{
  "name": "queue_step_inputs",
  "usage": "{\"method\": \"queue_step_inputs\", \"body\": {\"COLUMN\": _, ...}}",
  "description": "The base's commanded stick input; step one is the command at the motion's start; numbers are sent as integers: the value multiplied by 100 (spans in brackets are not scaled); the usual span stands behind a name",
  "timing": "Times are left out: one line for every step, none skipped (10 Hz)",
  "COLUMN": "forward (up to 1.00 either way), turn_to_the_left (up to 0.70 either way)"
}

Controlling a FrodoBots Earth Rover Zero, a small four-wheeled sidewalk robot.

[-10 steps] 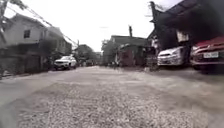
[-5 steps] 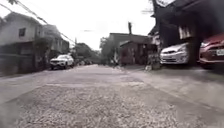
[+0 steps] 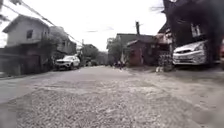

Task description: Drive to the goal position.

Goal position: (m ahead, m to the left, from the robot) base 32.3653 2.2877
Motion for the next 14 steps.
{"method": "queue_step_inputs", "body": {"forward": 100, "turn_to_the_left": 27}}
{"method": "queue_step_inputs", "body": {"forward": 100, "turn_to_the_left": 0}}
{"method": "queue_step_inputs", "body": {"forward": 100, "turn_to_the_left": 0}}
{"method": "queue_step_inputs", "body": {"forward": 100, "turn_to_the_left": 0}}
{"method": "queue_step_inputs", "body": {"forward": 100, "turn_to_the_left": 0}}
{"method": "queue_step_inputs", "body": {"forward": 100, "turn_to_the_left": 0}}
{"method": "queue_step_inputs", "body": {"forward": 100, "turn_to_the_left": 0}}
{"method": "queue_step_inputs", "body": {"forward": 100, "turn_to_the_left": 0}}
{"method": "queue_step_inputs", "body": {"forward": 100, "turn_to_the_left": 0}}
{"method": "queue_step_inputs", "body": {"forward": 100, "turn_to_the_left": 0}}
{"method": "queue_step_inputs", "body": {"forward": 100, "turn_to_the_left": 0}}
{"method": "queue_step_inputs", "body": {"forward": 100, "turn_to_the_left": 0}}
{"method": "queue_step_inputs", "body": {"forward": 100, "turn_to_the_left": 0}}
{"method": "queue_step_inputs", "body": {"forward": 100, "turn_to_the_left": 0}}
